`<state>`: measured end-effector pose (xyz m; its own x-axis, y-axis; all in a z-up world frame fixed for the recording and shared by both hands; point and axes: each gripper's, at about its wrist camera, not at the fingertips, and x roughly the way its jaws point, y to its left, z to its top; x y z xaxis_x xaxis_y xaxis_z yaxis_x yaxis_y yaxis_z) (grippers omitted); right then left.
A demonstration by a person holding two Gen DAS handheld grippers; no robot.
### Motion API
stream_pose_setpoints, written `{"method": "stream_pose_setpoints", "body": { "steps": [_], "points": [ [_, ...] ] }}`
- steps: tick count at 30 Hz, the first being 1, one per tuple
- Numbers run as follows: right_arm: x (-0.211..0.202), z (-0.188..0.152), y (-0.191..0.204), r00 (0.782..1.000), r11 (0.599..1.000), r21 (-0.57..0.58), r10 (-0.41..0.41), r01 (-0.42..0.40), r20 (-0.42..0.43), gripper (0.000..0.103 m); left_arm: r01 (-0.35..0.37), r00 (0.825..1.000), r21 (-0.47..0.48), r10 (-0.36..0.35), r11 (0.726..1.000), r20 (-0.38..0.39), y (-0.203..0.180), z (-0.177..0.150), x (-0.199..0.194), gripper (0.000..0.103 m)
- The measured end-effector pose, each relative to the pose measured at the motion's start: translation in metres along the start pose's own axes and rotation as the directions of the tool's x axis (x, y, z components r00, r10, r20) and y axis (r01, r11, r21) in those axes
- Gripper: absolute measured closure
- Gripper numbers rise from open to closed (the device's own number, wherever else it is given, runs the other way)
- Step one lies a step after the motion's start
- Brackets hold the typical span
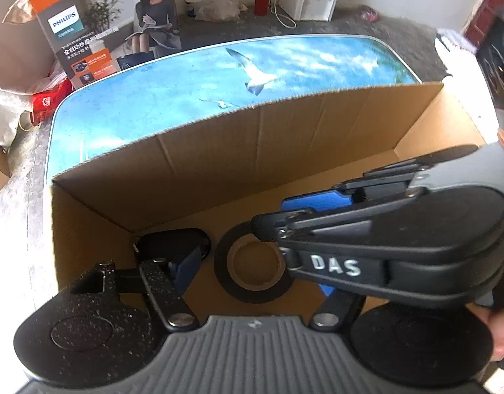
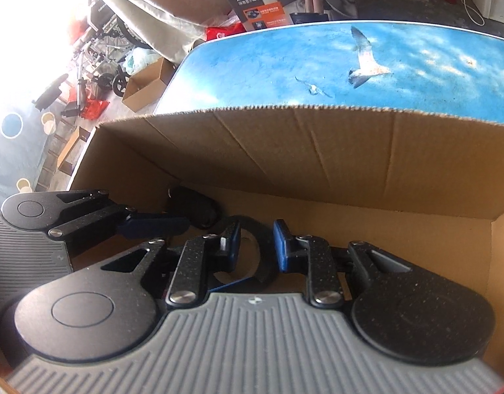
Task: Organize rigid objects
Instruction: 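Lift the tape roll into the cardboard box and open the right tool, then withdraw the right tool from the box toward the gold-lidded black jar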
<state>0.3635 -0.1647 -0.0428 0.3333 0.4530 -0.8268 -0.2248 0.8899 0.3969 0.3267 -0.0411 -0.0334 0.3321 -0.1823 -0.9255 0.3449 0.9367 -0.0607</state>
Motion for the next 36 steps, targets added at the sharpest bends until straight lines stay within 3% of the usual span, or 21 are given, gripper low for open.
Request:
{"method": "stream_pose_setpoints", "body": {
  "steps": [6,8,10,14,18,22,24,27,29,32,36],
  "points": [
    [-0.040,-0.007,0.002,0.994,0.998,0.021,0.054,-0.056,0.095,0.071,0.033,0.998,-0.035,-0.031,0.999,0.058,0.005,-0.004,-0.031,0.023],
    [-0.062,-0.014,0.004,0.986,0.996,0.026,0.076,-0.081,0.146,0.063,0.043,0.995,-0.036,-0.040,0.998,0.096,0.004,-0.008,-0.049,0.020],
    [-0.088,-0.025,0.007,0.972,0.994,0.026,0.100,-0.108,0.215,0.049,0.058,0.990,-0.030,-0.053,0.998,0.131,0.002,-0.013,-0.067,0.015],
    [-0.142,-0.057,0.011,0.926,0.991,0.020,0.114,-0.130,0.360,0.032,0.097,0.974,-0.005,-0.094,0.995,0.205,-0.004,-0.027,-0.107,0.011],
    [-0.197,-0.096,0.018,0.861,0.996,-0.014,0.088,-0.093,0.500,0.017,0.099,0.957,0.034,-0.104,0.995,0.270,-0.016,-0.048,-0.146,0.008],
    [-0.244,-0.142,0.028,0.794,0.996,-0.056,0.086,-0.066,0.602,0.001,0.092,0.927,0.072,-0.112,0.993,0.358,-0.031,-0.076,-0.187,0.004],
    [-0.263,-0.166,0.031,0.766,0.997,-0.063,0.067,-0.035,0.639,0.001,0.069,0.914,0.085,-0.097,0.994,0.393,-0.038,-0.090,-0.201,0.004],
    [-0.281,-0.200,0.034,0.746,0.998,-0.068,0.033,0.017,0.665,0.001,0.051,0.894,0.086,-0.084,0.995,0.440,-0.048,-0.112,-0.216,0.004],
    [-0.287,-0.220,0.036,0.755,0.996,-0.077,0.015,0.047,0.656,0.001,0.062,0.887,0.073,-0.088,0.995,0.453,-0.053,-0.128,-0.219,0.004],
    [-0.291,-0.251,0.039,0.778,0.990,-0.094,-0.025,0.107,0.628,0.001,0.111,0.897,0.061,-0.127,0.992,0.424,-0.061,-0.151,-0.216,0.003],
    [-0.284,-0.285,0.052,0.792,0.950,-0.133,-0.152,0.282,0.592,0.001,0.173,0.913,0.046,-0.177,0.984,0.366,-0.069,-0.179,-0.199,0.002]
  ]
}}
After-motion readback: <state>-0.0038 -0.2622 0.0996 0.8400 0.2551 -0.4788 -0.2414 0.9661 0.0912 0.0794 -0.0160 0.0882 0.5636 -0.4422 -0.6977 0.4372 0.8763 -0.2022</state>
